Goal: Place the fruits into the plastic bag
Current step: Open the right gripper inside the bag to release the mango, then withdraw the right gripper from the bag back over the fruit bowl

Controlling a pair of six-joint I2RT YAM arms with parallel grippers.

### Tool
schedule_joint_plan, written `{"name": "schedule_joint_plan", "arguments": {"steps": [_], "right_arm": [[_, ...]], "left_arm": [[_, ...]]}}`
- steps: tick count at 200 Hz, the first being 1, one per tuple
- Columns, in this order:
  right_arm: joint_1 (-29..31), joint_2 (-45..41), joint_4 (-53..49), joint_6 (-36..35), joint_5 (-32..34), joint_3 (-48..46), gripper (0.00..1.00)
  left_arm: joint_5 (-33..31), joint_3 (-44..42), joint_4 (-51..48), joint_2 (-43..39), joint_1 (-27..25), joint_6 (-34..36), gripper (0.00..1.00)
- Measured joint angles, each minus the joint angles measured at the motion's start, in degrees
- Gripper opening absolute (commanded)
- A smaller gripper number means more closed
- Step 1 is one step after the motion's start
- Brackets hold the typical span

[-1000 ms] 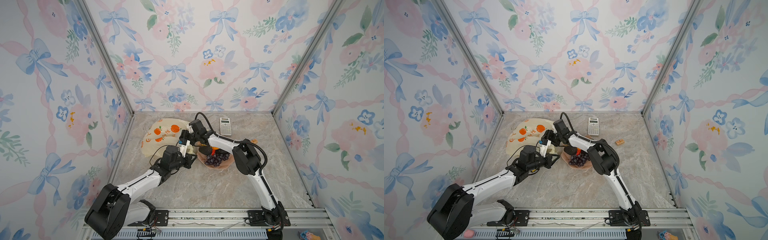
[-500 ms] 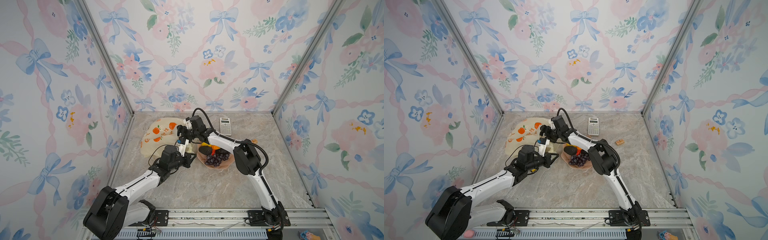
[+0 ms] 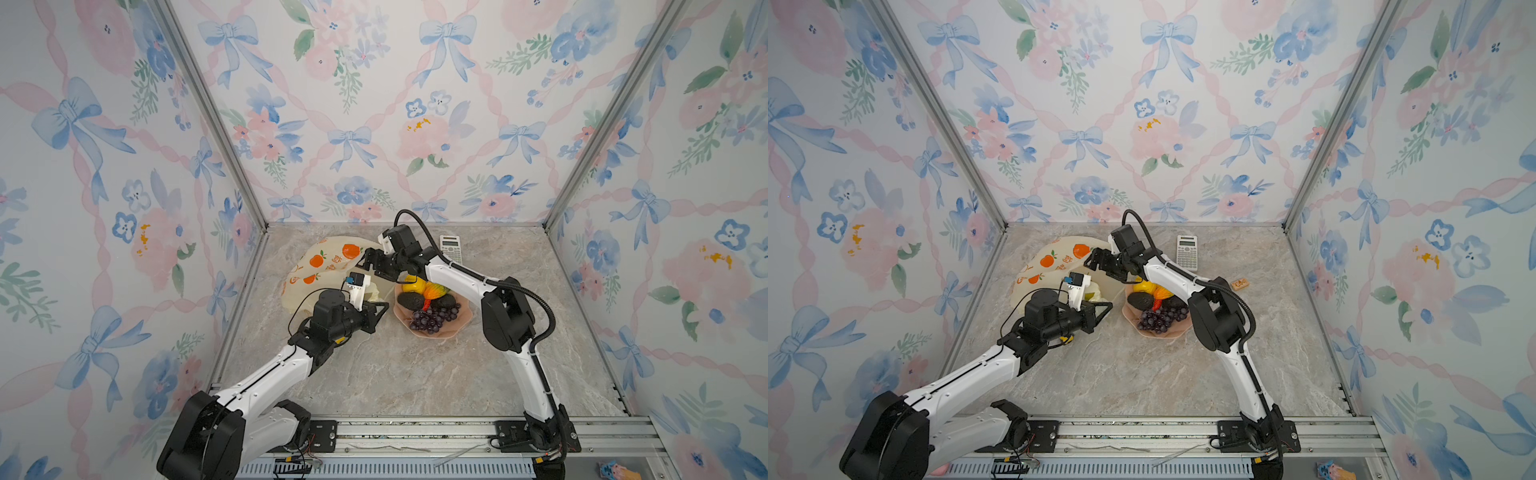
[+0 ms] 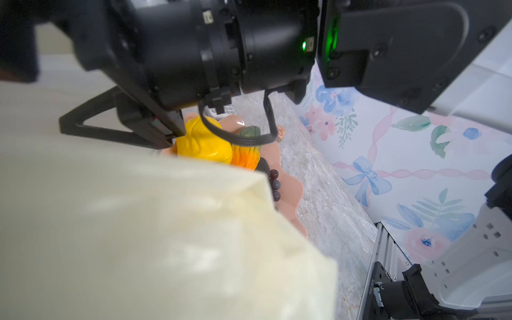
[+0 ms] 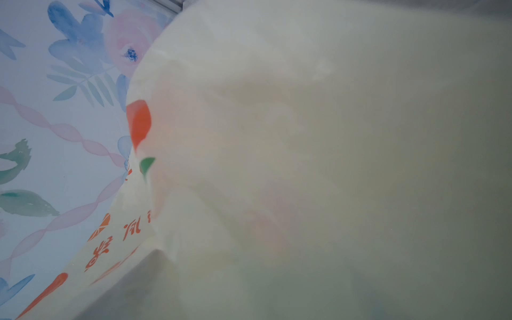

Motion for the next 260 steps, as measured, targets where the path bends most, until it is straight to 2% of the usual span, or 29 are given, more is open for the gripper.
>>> {"name": "schedule_joint_plan", "arguments": {"steps": [49,82,149,221,260], "right_arm": [[-5.8,-4.3,-0.2,-0.6,2.7,-1.8,0.92],[-7.3,-4.6,-0.1,-0.6,2.6,-1.8,0.92],[-7.3,-7.4,0.1,-1.2,-0.9,-5.6,0.92],[-4.6,-18.6,0.3,-2.1,-7.0,-13.2,0.92],[-2.3,-26.2,3.4,-1.0,-10.2,-22.9,0.93]], "left_arm": [[0.2,0.0,-6.1,-4.5,0.7,0.7,0.00],[0.1,0.7,-11.6,-6.2,1.9,2.2,0.00],[0.3,1.6,-17.1,-8.2,3.7,4.7,0.00],[1.3,1.6,-17.9,-8.0,4.9,5.4,0.00],[3.0,1.6,-17.2,-6.7,6.6,5.4,0.00]]}}
